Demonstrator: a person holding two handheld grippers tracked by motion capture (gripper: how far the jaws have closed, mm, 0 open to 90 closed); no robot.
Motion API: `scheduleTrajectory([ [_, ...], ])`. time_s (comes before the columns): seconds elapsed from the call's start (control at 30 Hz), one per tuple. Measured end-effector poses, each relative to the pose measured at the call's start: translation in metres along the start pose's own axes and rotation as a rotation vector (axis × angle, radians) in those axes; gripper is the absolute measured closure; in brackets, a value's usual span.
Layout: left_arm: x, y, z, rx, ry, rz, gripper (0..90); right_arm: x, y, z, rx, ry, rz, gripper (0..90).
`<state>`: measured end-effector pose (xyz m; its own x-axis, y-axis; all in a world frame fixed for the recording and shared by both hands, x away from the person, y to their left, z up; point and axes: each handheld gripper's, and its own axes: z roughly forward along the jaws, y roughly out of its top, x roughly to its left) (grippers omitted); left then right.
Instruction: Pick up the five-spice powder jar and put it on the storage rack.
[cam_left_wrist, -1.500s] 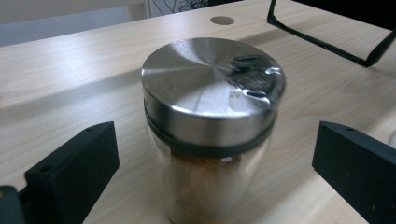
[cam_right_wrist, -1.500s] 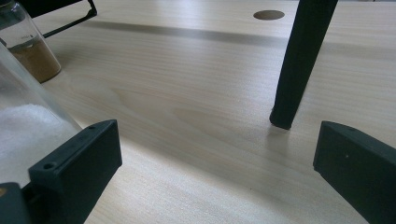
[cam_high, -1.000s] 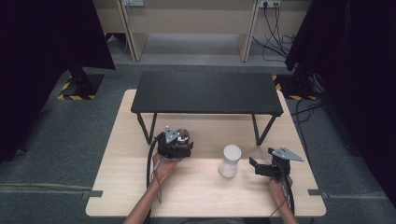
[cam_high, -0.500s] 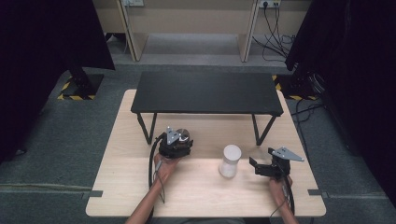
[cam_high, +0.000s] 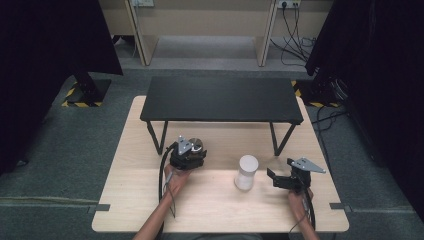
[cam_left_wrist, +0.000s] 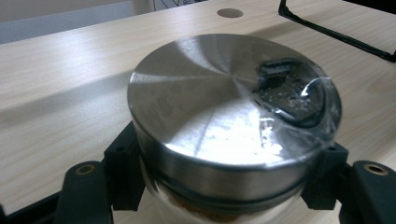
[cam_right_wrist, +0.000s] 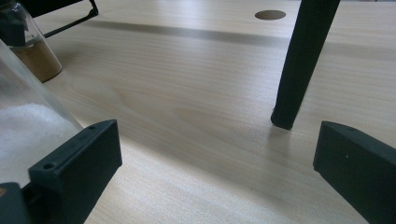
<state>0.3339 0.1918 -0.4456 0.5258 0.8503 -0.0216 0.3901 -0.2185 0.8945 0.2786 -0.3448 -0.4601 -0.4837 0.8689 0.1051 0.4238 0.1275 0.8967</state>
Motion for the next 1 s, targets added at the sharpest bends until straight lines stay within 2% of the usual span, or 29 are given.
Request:
scheduleTrajectory([
  [0.17, 0.002, 0.002, -0.005, -0.002, -0.014, 0.01, 30.6, 0.0, 0.0, 0.0, 0.001, 0.0, -0.002, 1.1],
  [0.23, 0.007, 0.006, -0.009, 0.002, -0.046, 0.016, 30.6, 0.0, 0.0, 0.0, 0.0, -0.001, -0.001, 1.1],
  [0.33, 0.007, 0.009, -0.013, 0.007, -0.051, 0.029, 30.6, 0.0, 0.0, 0.0, 0.0, -0.001, -0.001, 1.1],
  [0.4, 0.009, 0.013, -0.017, 0.008, -0.07, 0.031, 30.6, 0.0, 0.0, 0.0, -0.001, -0.002, -0.001, 1.1],
  [0.43, 0.015, 0.017, -0.024, 0.01, -0.101, 0.037, 30.6, 0.0, 0.0, 0.0, -0.001, -0.002, -0.001, 1.1],
  [0.47, 0.015, 0.017, -0.024, 0.01, -0.101, 0.037, 30.6, 0.0, 0.0, 0.0, -0.001, -0.002, -0.001, 1.1],
  [0.77, 0.03, 0.039, -0.051, 0.018, -0.188, 0.059, 30.6, 0.001, 0.0, 0.0, 0.001, -0.004, -0.007, 1.1],
  [1.0, 0.039, 0.063, -0.075, 0.029, -0.248, 0.079, 30.6, 0.001, 0.0, 0.0, 0.0, -0.003, -0.007, 1.1],
])
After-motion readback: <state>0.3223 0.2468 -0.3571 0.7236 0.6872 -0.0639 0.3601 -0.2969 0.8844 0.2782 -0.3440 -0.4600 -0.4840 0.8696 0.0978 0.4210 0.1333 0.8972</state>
